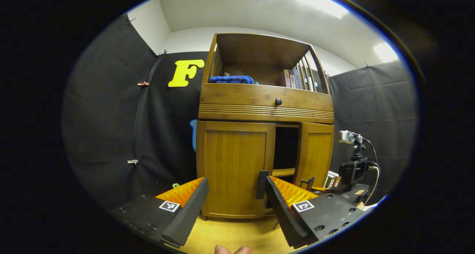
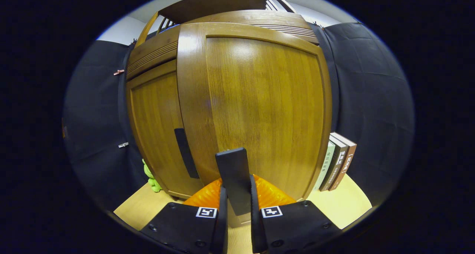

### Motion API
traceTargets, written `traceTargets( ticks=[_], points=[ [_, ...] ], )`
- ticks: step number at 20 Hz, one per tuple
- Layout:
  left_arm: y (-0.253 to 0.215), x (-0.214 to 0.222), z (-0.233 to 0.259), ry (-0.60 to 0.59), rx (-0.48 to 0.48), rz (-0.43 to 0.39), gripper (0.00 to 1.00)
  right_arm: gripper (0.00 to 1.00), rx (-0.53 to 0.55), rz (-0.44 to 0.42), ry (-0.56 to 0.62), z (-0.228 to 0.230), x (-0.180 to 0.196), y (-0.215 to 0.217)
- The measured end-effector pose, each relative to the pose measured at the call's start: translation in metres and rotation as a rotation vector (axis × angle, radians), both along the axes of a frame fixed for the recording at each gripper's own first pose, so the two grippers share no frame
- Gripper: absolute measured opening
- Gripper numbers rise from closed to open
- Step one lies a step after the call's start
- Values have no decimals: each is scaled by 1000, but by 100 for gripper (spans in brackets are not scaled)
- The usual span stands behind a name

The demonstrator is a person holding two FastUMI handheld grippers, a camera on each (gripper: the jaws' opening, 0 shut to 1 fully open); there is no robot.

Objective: Open the right door of the double-door shoe cabinet with the right hand, and open the left door with the left hand.

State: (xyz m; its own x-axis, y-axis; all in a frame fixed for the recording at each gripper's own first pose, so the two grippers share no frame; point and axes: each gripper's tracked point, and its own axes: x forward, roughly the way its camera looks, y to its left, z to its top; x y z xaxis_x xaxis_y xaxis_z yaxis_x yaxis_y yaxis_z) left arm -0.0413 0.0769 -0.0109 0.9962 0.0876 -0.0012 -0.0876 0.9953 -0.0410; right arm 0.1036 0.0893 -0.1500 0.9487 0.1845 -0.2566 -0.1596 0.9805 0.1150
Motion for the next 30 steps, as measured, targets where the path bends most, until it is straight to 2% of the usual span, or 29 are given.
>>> traceTargets(
  ticks=[6,10,14,17,18,20,23,24,25,26,30],
  points=[
    [-29,0,0,0,7,0,92,29,1,4,12,6,-41,-44],
    [-55,6,-3,9,5,-34,95,28,-12,-12,24,8,-60,-75],
    [-73,17,-4,11,9,-66,92,28,-25,-29,31,11,-72,-102],
    [-84,25,1,-7,-2,-81,92,27,-16,-41,42,12,-77,-118],
    [-88,29,2,-10,-7,-87,95,27,-20,-44,42,13,-77,-124],
    [-95,35,4,-16,-9,-96,92,27,-33,-58,41,14,-78,-136],
    [-104,43,6,-34,-8,-108,95,27,-23,-94,29,19,-74,-159],
    [-107,47,6,-32,-6,-110,92,27,-32,-109,28,19,-73,-170],
    [-109,49,5,-32,-4,-111,92,30,-29,-109,27,20,-70,-178],
    [-112,52,5,-31,-4,-112,92,22,-22,-103,31,21,-72,-184],
    [-124,65,3,-25,-2,-120,92,22,-29,-47,42,24,-73,-200]
  ],
)
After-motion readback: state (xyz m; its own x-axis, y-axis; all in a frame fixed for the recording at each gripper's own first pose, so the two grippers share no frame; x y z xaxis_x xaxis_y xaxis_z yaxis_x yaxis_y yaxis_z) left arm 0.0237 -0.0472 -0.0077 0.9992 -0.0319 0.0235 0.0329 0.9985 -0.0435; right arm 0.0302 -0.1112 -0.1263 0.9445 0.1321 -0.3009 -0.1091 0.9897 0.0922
